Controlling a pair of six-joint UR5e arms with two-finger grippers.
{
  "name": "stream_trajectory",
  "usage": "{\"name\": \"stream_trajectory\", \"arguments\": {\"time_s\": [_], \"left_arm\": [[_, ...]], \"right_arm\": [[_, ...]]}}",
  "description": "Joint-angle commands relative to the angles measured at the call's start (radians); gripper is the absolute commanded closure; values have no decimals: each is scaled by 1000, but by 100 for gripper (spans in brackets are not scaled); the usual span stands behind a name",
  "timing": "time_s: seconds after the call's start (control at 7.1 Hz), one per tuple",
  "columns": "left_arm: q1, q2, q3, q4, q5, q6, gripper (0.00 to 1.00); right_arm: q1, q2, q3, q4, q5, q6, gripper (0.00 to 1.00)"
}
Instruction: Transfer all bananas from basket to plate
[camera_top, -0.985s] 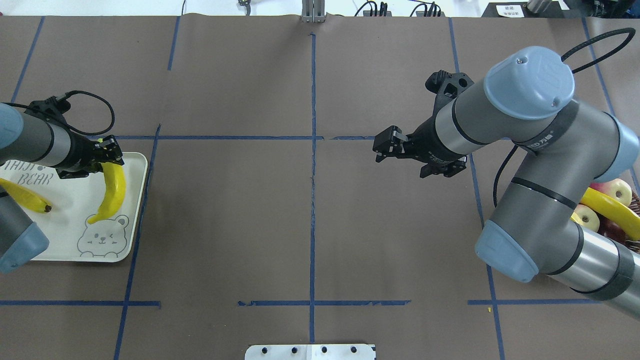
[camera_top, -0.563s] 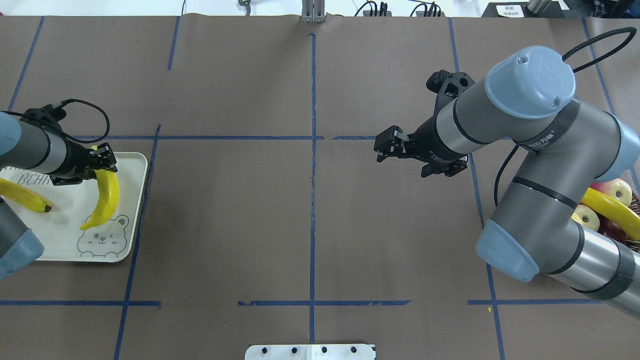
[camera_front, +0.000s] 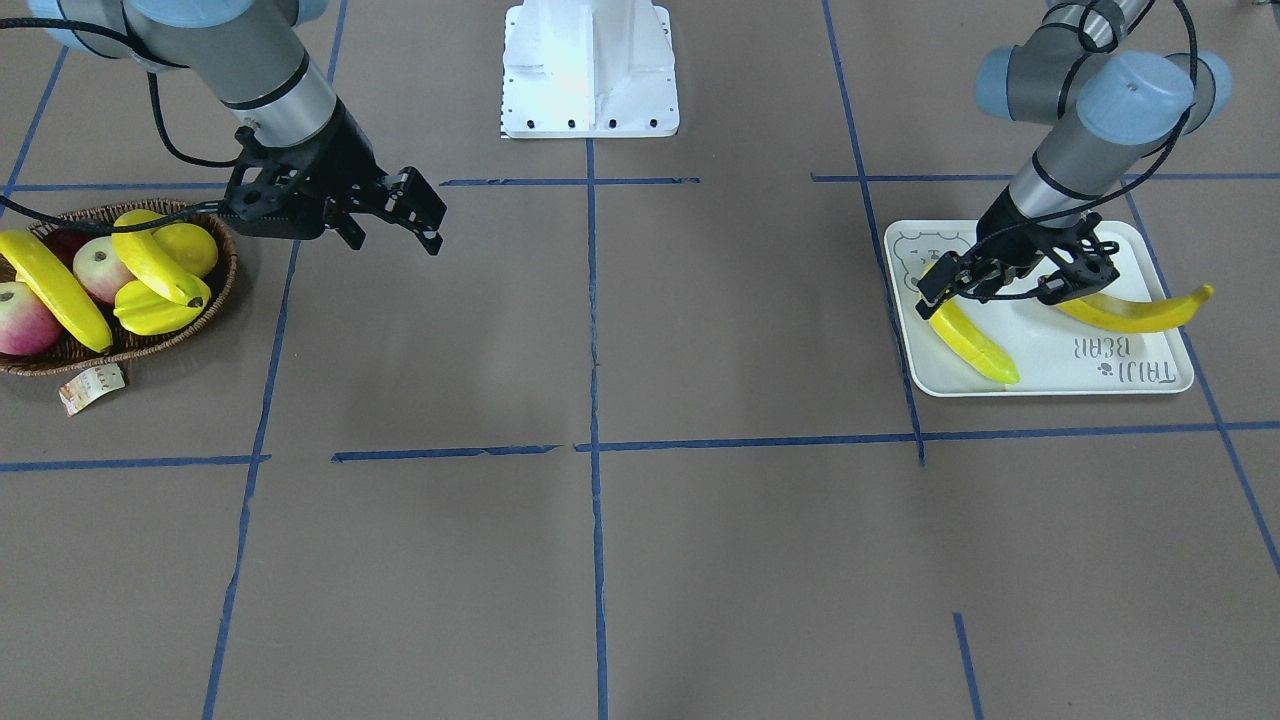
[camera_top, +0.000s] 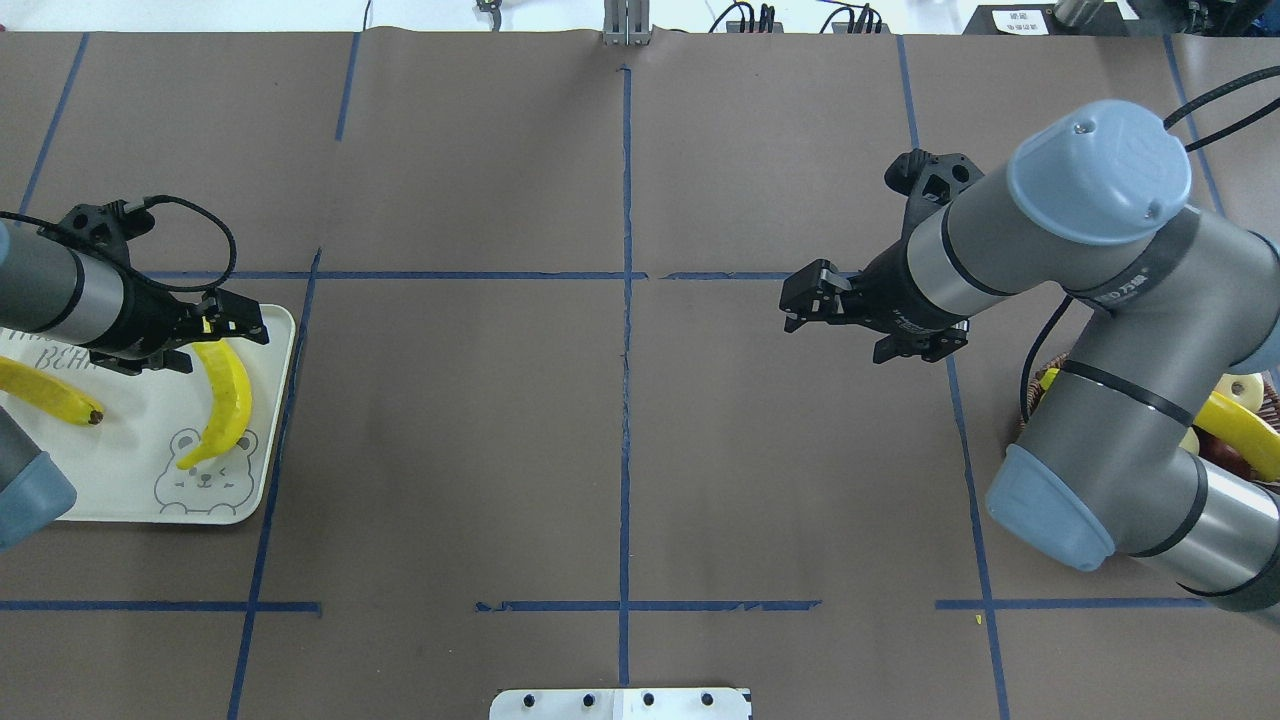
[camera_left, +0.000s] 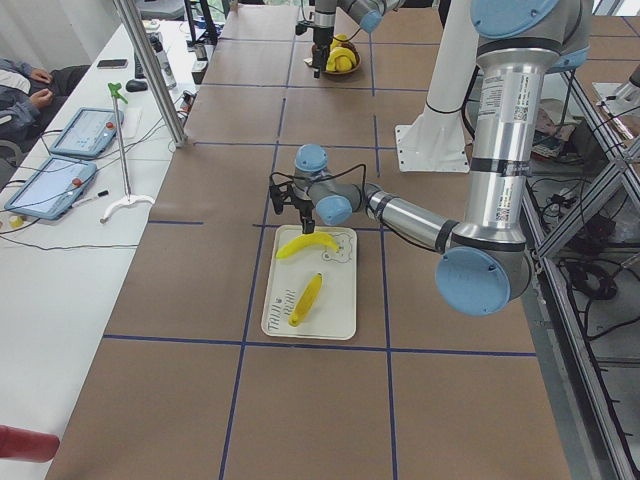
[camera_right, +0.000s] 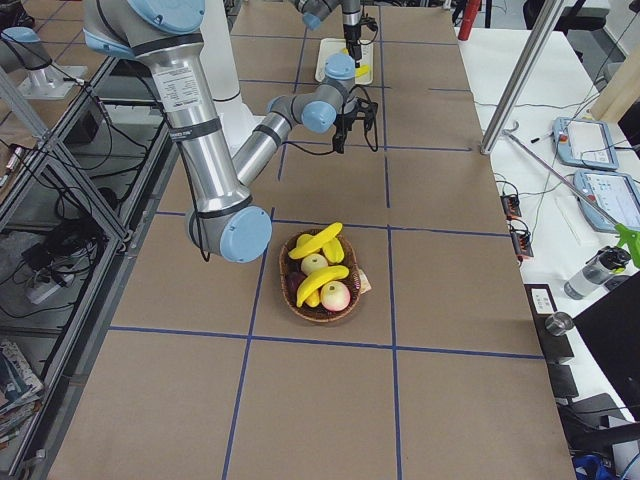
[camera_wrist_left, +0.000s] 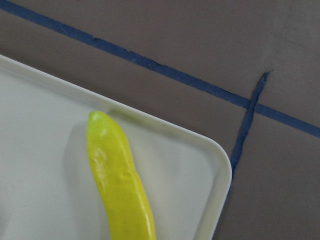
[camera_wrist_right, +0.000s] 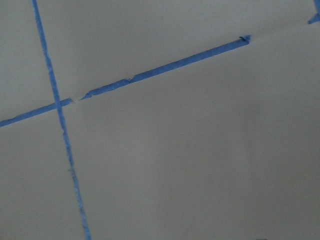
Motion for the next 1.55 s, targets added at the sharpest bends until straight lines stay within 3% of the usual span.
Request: {"name": "stream_trajectory", "arguments": {"time_s": [0.0,0.14,0.42,0.99,1.13,1.41], "left_arm": [[2,-36,-62,30,-52,7,1],[2,-39,-62,30,-50,6,1],[7,-53,-62,30,-46,6,1],[36,-62,-61,30,-43,6,1],[39,-62,-59,30,-41,6,1],[42,-62,-53,30,-41,6,1]], "right_arm": [[14,-207,76,3,-5,-154,0],[14,-292,83,14,-28,-199,0],[33,-331,80,15,-54,-432,0],[201,-441,89,50,63,-988,0],[201,-478,72,113,69,-1017,0],[199,-572,-24,403,131,-1007,1]]}}
